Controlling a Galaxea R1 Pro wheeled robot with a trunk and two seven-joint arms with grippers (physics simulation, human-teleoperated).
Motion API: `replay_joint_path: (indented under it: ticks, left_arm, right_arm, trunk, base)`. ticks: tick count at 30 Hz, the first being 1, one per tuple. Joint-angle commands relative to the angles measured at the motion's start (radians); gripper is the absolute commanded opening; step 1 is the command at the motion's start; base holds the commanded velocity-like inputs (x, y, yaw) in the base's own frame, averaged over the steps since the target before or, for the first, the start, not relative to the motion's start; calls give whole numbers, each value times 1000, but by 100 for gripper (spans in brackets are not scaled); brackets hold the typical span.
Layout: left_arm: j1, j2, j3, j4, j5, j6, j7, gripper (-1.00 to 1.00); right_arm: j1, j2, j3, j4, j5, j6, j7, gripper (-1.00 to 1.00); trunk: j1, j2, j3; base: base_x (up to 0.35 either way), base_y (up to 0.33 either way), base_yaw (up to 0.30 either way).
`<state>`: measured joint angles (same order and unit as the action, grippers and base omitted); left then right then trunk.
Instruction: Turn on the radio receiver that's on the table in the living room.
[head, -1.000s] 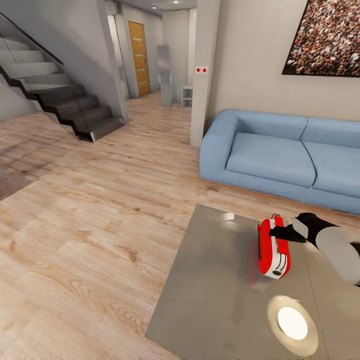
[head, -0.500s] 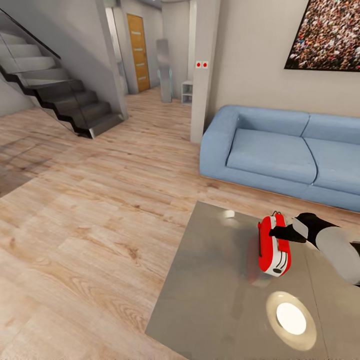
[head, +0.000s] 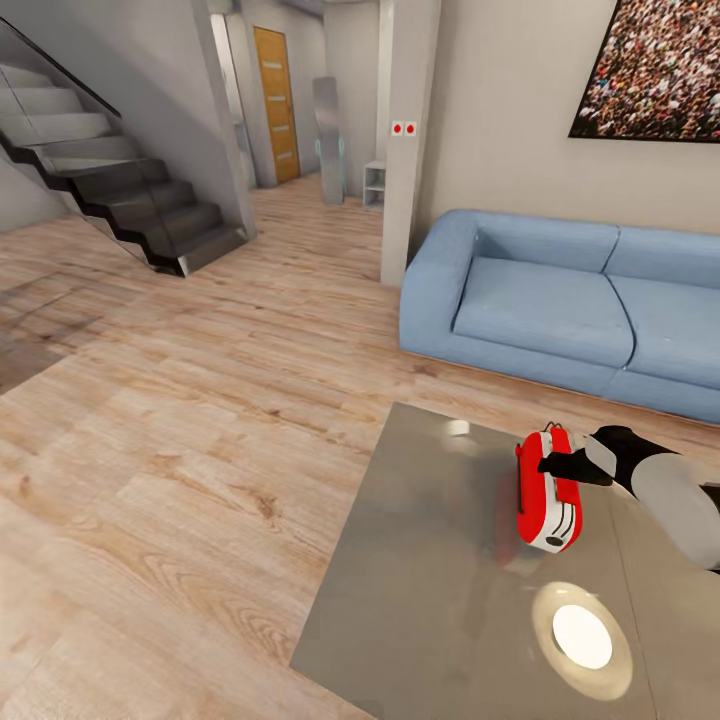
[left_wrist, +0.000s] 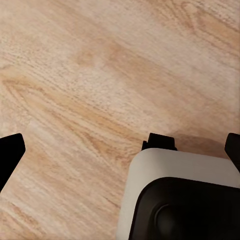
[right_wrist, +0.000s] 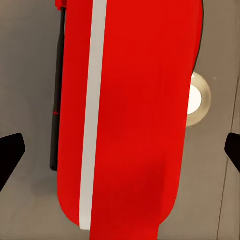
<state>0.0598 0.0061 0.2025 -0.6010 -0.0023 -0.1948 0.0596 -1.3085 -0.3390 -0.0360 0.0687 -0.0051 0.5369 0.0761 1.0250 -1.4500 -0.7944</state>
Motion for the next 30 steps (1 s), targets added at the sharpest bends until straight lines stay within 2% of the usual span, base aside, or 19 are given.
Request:
replay_joint_path:
  ticks: [1,30]
  left_arm:
    - [0,0,0,0,0,0,0,100]
    - [0,0,0,0,1,0,0,100]
  right_arm:
    - [0,0,0,0,0,0,-1,100]
    - [0,-2,1,-1,1,-2,-1,100]
  trunk:
    - [0,0,0]
    - [0,0,-1]
  base:
    - [0,0,0]
    - [0,0,0]
